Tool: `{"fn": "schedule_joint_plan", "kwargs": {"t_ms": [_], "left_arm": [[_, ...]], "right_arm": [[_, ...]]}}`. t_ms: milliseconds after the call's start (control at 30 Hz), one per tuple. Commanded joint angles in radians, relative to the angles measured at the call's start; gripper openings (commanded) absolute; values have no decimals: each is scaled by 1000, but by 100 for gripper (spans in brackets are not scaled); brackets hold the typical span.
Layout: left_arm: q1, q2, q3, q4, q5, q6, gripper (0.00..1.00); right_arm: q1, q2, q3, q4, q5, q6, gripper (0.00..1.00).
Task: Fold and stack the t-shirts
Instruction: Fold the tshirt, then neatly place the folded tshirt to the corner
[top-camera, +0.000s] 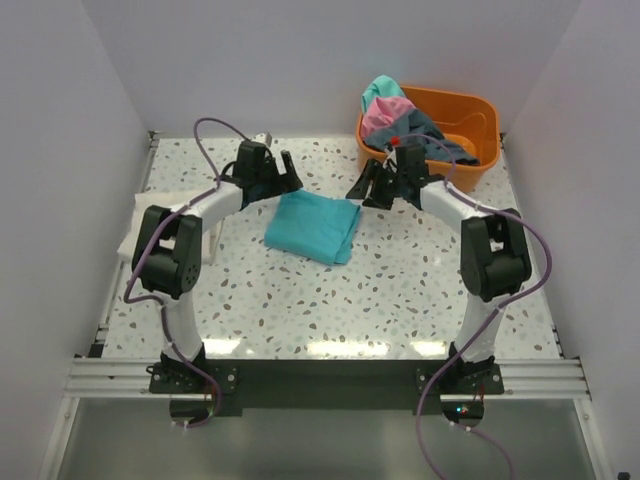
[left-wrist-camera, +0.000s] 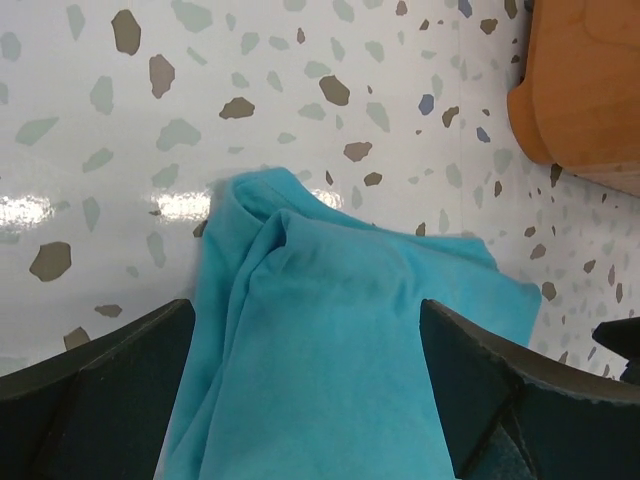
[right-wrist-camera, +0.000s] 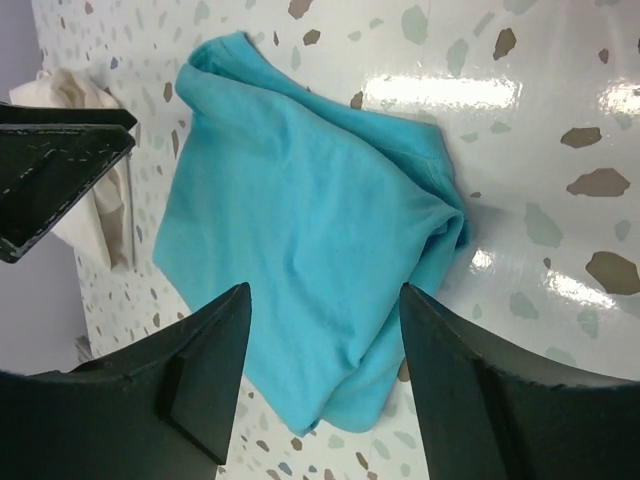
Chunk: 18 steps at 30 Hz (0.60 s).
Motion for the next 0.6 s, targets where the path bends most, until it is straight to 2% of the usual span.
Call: {"fn": "schedule_joint_plan", "kwargs": {"t_ms": [0,67,100,133,200,267,433,567], "left_arm": [[9,-67,22,31,-6,55,100],[9,-85,-21,28,0,101,100],[9,-94,-33,24,6,121,100],[9,-96,-50,-1,7,149,100],[9,-95,-68,-29,-18,183,100],[9,-85,-88,-49,-46,189,100],[4,-44,-118,-52,20,213,100],[-16,-16,-125,-62,19,230,100]], "right_arm": [[-10,-26,5,-17,5,-14,65],[-1,-62,-48,-8,8,-22,66],[3,-101,-64,-17,13,-28,78],[13,-126,-97,-19,17,-39,82],[22,-204,-136,-22,30,-39,99],[39,-258,-196,-19,48,-39,99],[74,-451,-297,-48,80,-56,99],[79,-607,-380,-97,128,-59,99]]}}
